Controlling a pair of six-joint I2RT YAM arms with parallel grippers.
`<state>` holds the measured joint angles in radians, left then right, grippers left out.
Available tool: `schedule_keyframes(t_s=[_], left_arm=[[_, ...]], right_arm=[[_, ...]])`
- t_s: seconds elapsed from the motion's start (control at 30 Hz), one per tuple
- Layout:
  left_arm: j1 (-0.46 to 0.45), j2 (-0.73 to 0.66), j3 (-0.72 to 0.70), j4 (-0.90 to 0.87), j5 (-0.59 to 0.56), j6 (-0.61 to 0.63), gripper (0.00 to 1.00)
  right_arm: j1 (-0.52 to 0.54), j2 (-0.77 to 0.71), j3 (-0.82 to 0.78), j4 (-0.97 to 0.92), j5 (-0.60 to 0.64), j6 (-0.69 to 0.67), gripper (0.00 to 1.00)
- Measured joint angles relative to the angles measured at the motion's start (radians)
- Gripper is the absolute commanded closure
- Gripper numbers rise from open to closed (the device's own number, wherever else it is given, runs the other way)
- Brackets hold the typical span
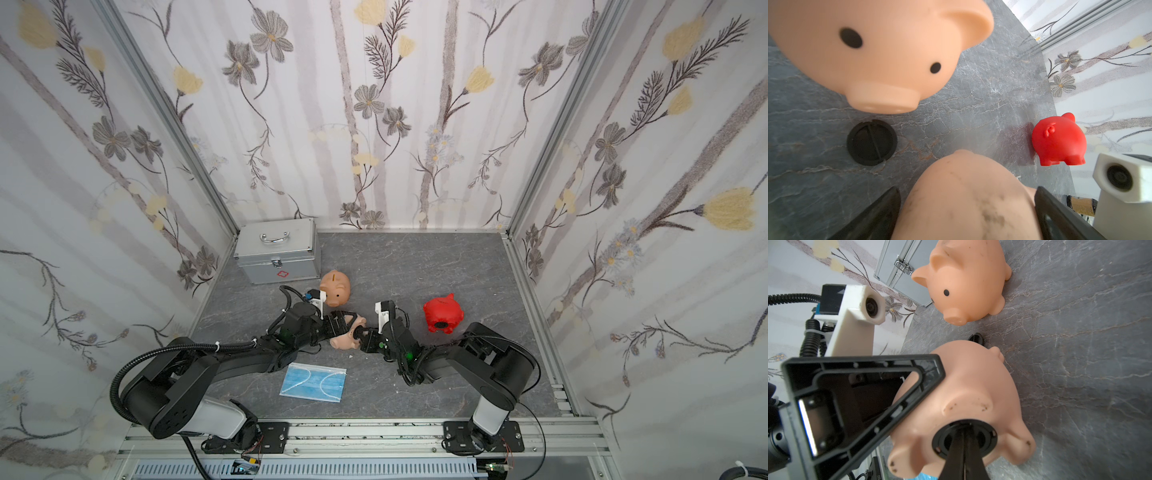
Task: Open piggy banks
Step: Open the lid on the piggy bank.
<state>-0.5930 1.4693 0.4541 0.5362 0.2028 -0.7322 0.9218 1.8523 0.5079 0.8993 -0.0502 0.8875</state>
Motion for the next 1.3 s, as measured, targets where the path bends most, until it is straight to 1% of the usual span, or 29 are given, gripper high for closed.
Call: schedule_keyframes(t_s=[0.37, 0.8, 1.3], left_arm=[[-0.004, 0.01, 0.009, 0.001, 0.023, 0.003, 0.01], [-0.004, 0.008, 0.01, -0.001, -0.018, 0.003, 0.01], [-0.004, 0.002, 0.003, 0.001, -0.03, 0.006, 0.01]], right_arm=[[0.015, -0.04, -0.007, -0.05, 0.045, -0.145, 1.0], [0.029, -0.003, 0.024, -0.032, 0.078, -0.298, 1.0], [0.045, 0.008, 0.031, -0.027, 0.114, -0.539, 1.0]])
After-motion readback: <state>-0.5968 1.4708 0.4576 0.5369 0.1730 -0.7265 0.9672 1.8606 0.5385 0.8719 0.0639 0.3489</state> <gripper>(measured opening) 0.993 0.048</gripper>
